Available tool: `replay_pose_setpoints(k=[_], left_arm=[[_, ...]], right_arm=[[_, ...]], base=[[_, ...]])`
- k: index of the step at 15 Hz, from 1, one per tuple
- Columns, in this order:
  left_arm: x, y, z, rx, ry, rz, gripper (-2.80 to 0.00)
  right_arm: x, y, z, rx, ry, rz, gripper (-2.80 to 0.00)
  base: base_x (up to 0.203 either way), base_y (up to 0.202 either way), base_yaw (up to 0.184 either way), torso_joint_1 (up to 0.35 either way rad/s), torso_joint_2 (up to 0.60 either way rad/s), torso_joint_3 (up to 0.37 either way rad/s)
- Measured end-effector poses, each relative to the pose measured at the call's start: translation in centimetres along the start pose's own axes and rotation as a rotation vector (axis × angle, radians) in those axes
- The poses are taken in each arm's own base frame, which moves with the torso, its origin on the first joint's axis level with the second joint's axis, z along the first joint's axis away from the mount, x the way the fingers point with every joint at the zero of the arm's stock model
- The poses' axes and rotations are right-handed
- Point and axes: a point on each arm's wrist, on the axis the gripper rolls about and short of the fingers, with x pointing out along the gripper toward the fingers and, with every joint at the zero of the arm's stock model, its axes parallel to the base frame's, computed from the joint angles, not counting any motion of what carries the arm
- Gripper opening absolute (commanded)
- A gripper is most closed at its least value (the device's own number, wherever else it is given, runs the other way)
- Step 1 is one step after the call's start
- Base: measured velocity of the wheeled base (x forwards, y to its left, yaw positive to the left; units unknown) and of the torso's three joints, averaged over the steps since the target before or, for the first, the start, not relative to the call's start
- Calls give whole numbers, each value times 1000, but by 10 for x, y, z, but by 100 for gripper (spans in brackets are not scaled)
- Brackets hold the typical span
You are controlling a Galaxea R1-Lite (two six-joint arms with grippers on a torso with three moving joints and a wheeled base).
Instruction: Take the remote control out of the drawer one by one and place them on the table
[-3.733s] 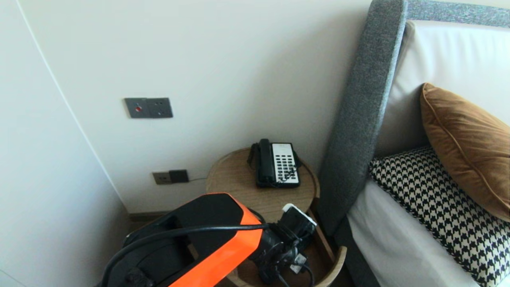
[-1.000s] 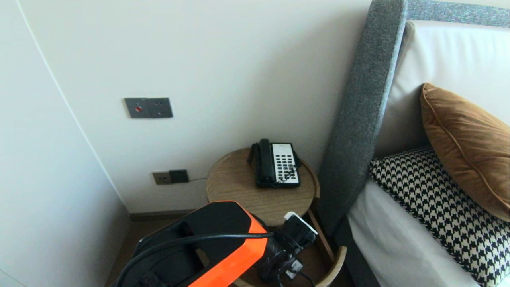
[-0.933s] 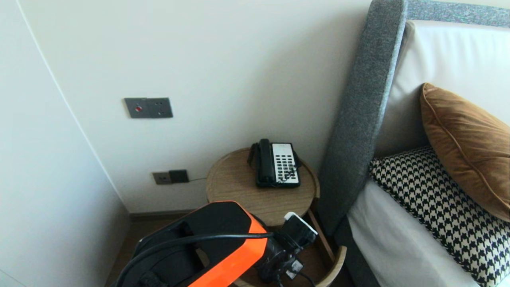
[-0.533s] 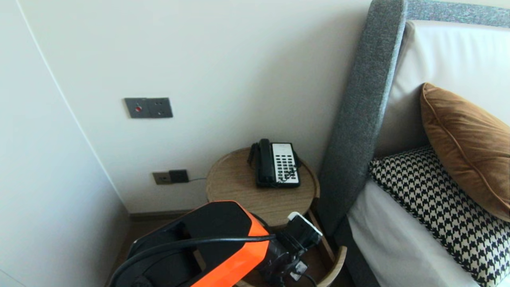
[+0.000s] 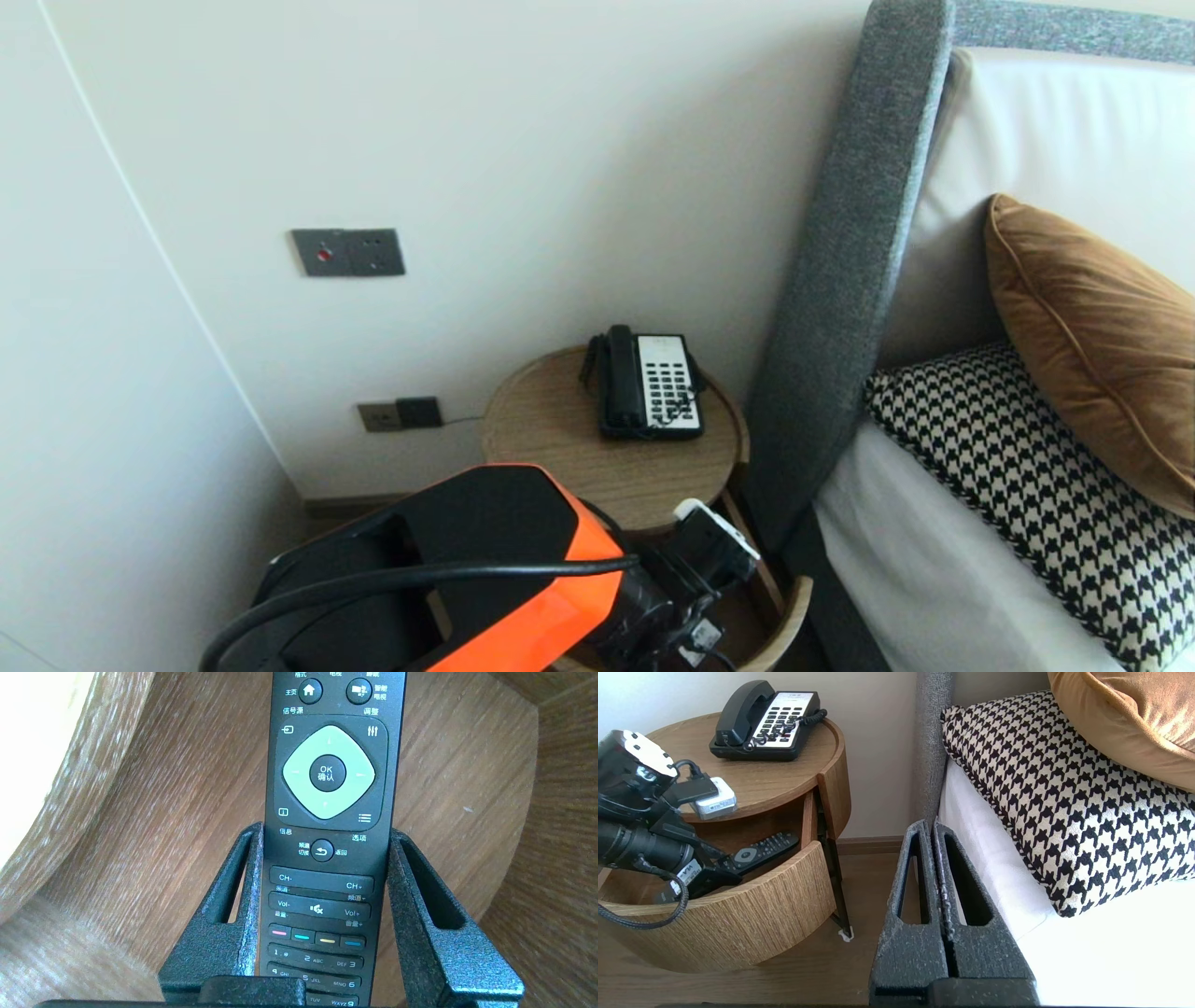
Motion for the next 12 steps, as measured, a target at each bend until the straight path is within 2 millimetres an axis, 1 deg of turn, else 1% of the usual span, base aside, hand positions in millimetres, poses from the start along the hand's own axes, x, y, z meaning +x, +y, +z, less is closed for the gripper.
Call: replay_pose_setpoints(k=[3, 9, 12], left_arm=[[-5, 2, 0, -7, 2, 10, -280], [-20, 5, 7, -20, -24, 10, -280], [-29, 6, 6, -19, -30, 6, -280]], right_arm=[[0, 0, 0, 0, 0, 0, -280], [0, 0, 0, 0, 0, 1, -280], [0, 0, 0, 0, 1, 0, -280]], base=[[0, 0, 0, 0, 0, 0], [0, 0, 0, 0, 0, 0], [0, 0, 0, 0, 0, 0]])
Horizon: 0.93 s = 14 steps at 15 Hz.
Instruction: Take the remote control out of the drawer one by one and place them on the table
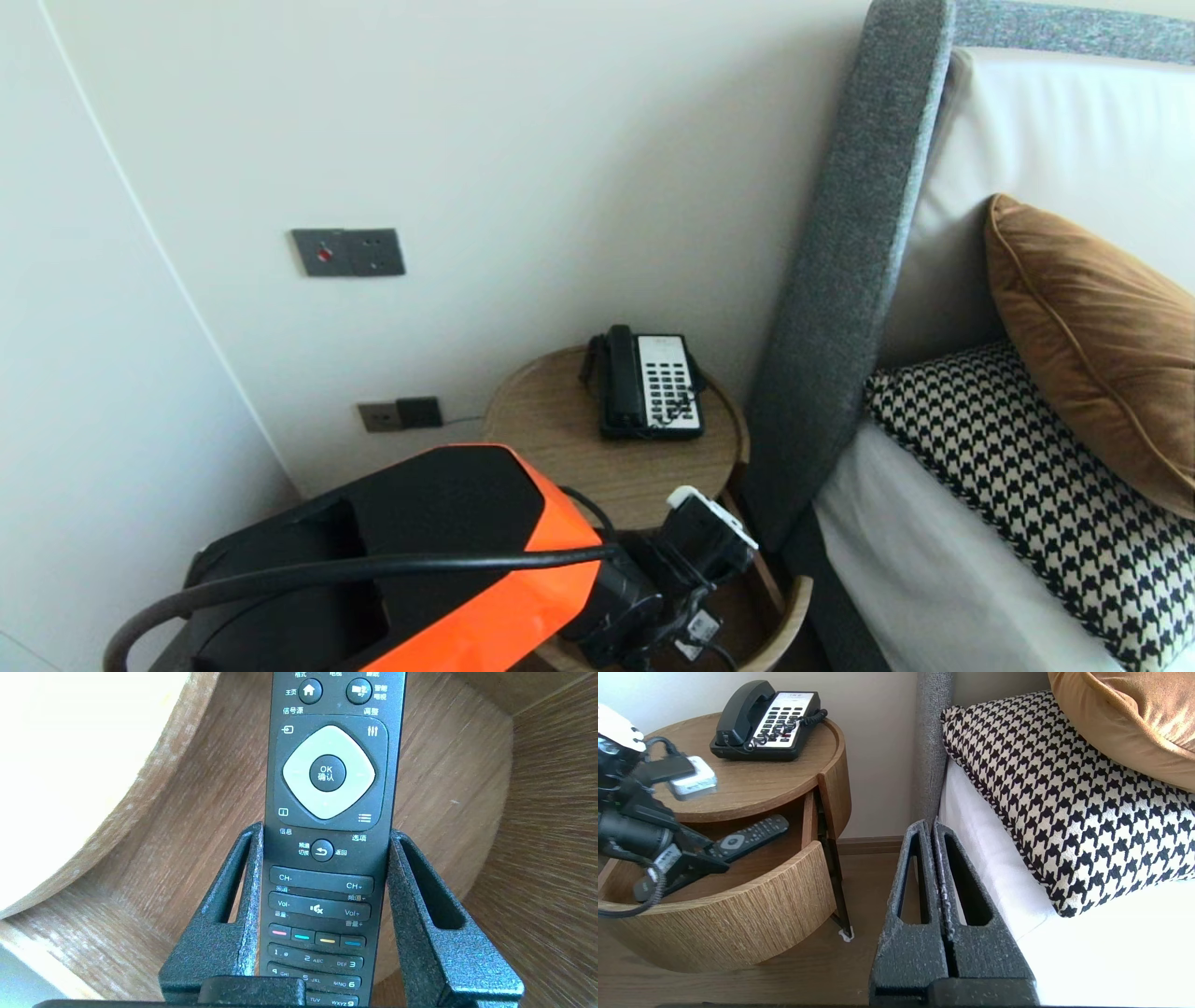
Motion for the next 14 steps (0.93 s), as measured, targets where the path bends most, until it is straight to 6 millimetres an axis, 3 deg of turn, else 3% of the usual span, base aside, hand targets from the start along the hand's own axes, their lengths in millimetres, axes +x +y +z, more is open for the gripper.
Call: replay_pose_setpoints(k=[8, 14], left_arm=[[-31, -5, 18, -1, -89, -19, -280], [-61, 4, 34, -84, -152, 29, -280]], right_arm=[[0, 0, 0, 0, 0, 0, -280], [0, 0, 0, 0, 0, 0, -280]], base=[[0, 0, 0, 0, 0, 0], [0, 0, 0, 0, 0, 0]])
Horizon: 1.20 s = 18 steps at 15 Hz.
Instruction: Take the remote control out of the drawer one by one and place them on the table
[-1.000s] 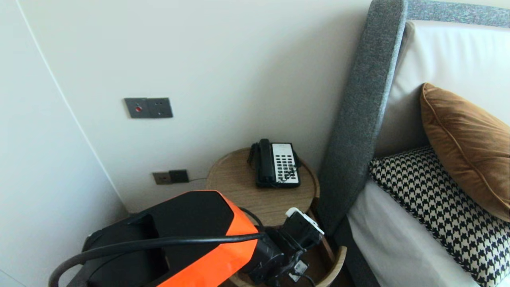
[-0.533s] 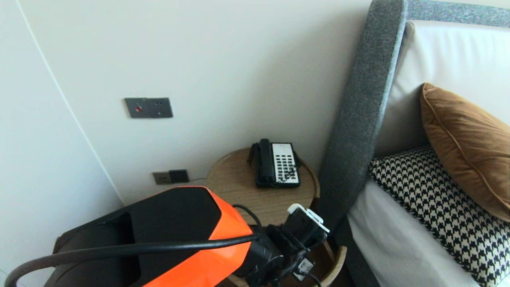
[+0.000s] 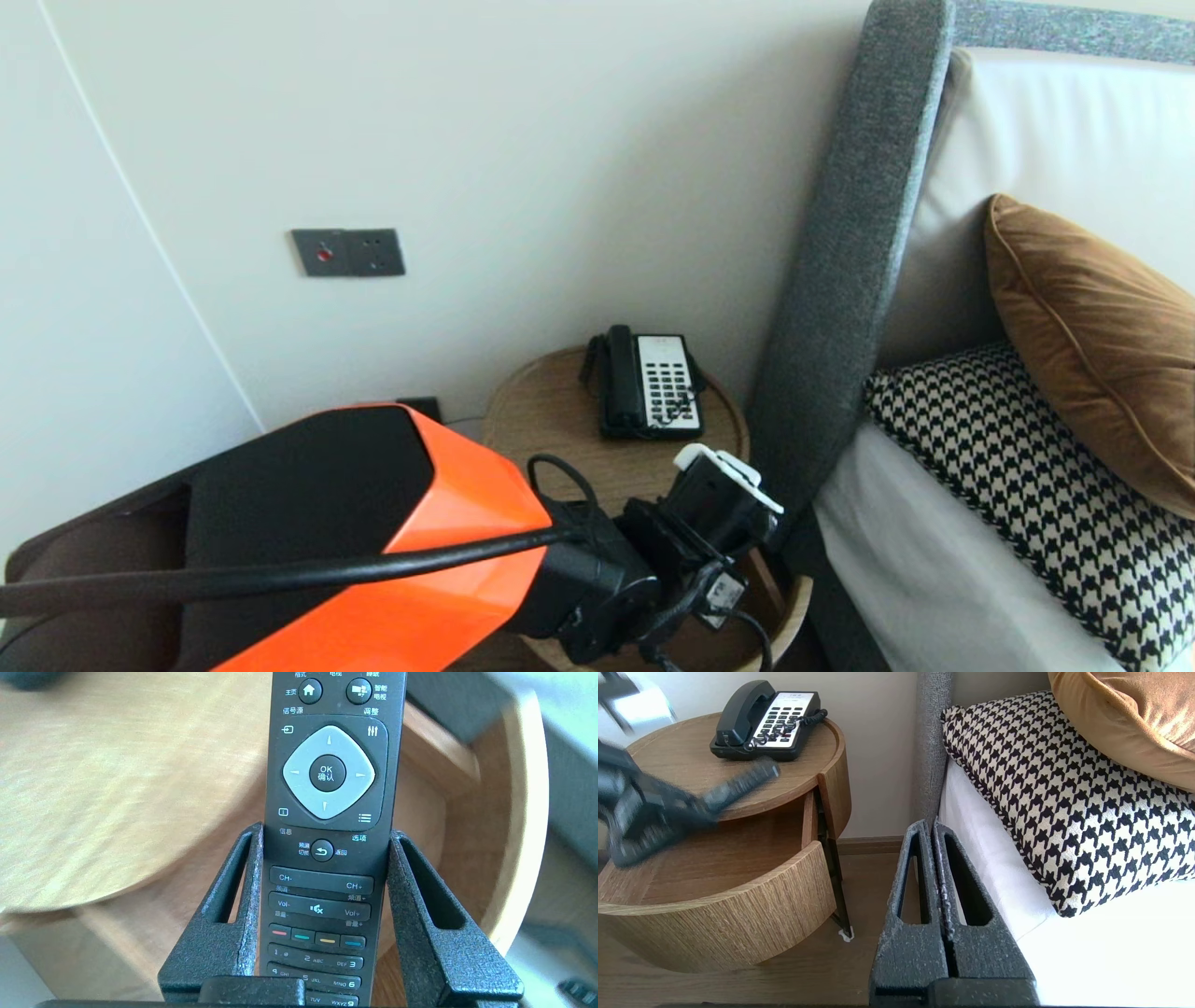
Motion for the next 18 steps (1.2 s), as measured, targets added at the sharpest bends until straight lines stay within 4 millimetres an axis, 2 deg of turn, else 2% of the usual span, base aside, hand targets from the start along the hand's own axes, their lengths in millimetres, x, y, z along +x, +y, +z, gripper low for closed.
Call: replay_pose_setpoints(k=[5, 10, 14, 18], left_arm=[[-25, 35, 19, -181, -36, 95, -280], [-43, 80, 14, -348, -44, 239, -280], [-46, 117, 8, -454, -36, 363, -280], [-35, 159, 3, -527, -20, 452, -280]], right_arm=[[0, 0, 0, 0, 0, 0, -280], [0, 0, 0, 0, 0, 0, -280], [0, 0, 0, 0, 0, 0, -280], [0, 0, 0, 0, 0, -1, -280]], base=[[0, 0, 0, 0, 0, 0], [0, 0, 0, 0, 0, 0], [0, 0, 0, 0, 0, 0], [0, 0, 0, 0, 0, 0]])
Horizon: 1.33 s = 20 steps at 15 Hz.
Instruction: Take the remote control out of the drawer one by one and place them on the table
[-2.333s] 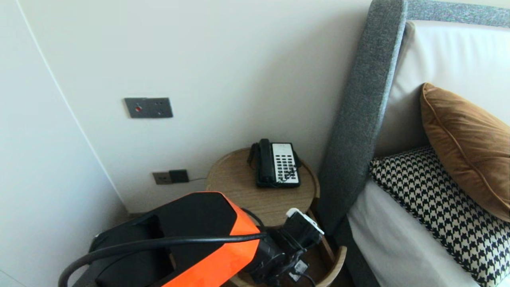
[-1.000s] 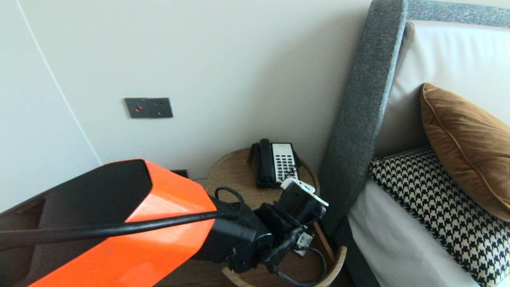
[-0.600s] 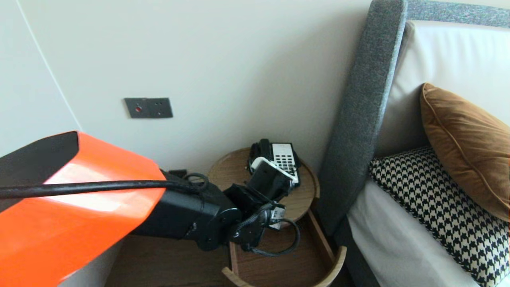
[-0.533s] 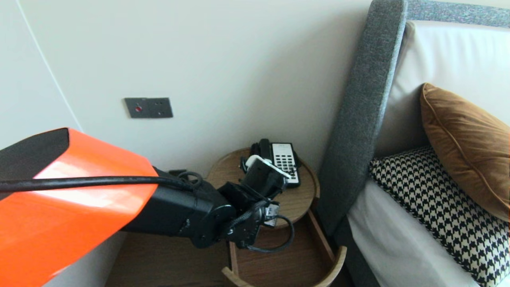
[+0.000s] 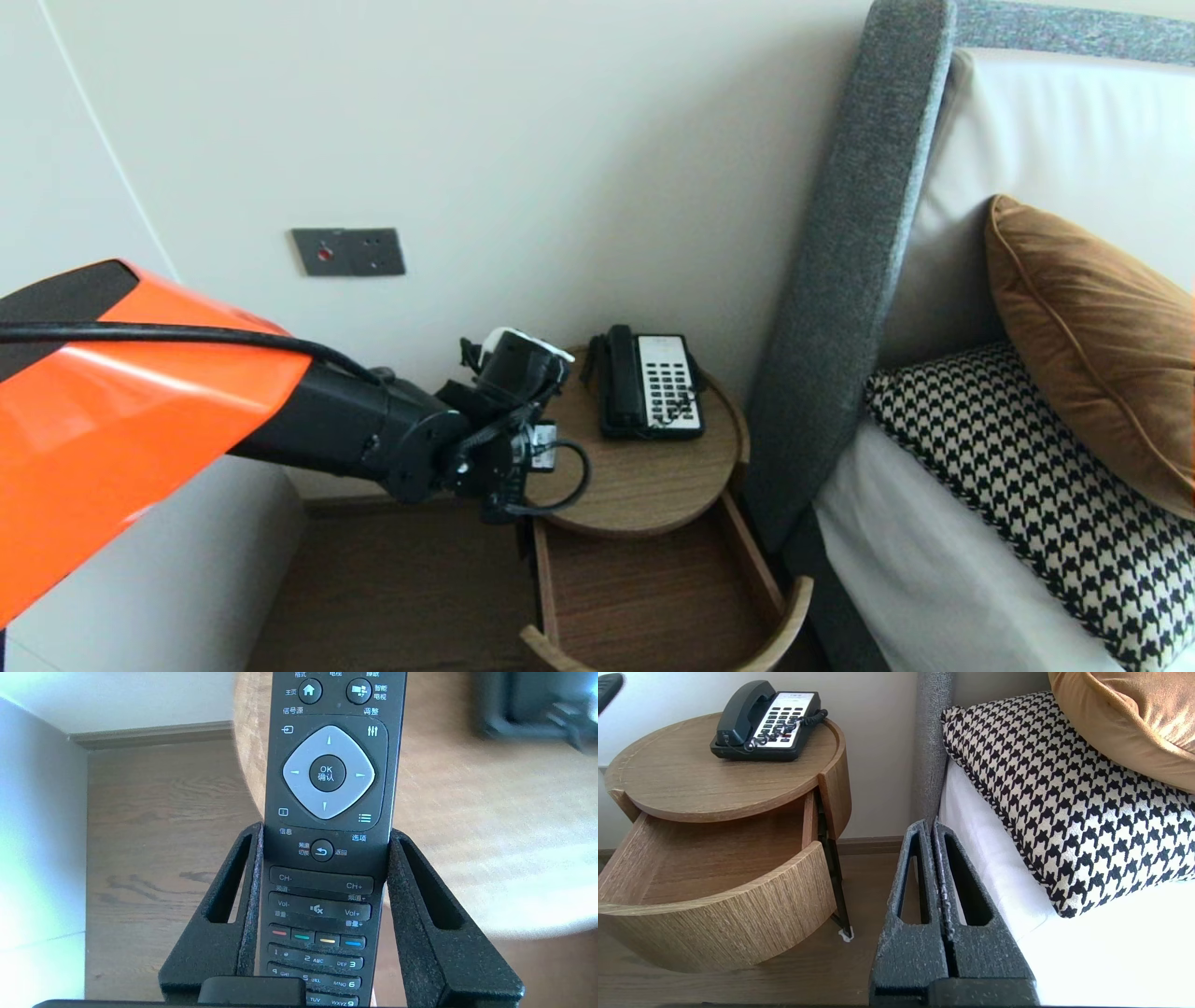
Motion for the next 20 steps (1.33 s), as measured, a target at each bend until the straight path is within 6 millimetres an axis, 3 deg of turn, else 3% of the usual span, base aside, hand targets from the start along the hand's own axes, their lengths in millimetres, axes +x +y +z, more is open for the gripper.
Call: replay_pose_setpoints(k=[7, 16, 20], left_arm=[[49, -6, 10, -8, 62, 18, -280], [72, -30, 25, -48, 135, 1, -280], [89, -40, 19, -65, 137, 1, -280]], right_arm=[[0, 0, 0, 0, -1, 1, -280], [0, 0, 0, 0, 0, 1, -280], [0, 0, 0, 0, 0, 1, -280]], base=[[0, 0, 0, 0, 0, 0], [0, 0, 0, 0, 0, 0], [0, 0, 0, 0, 0, 0]])
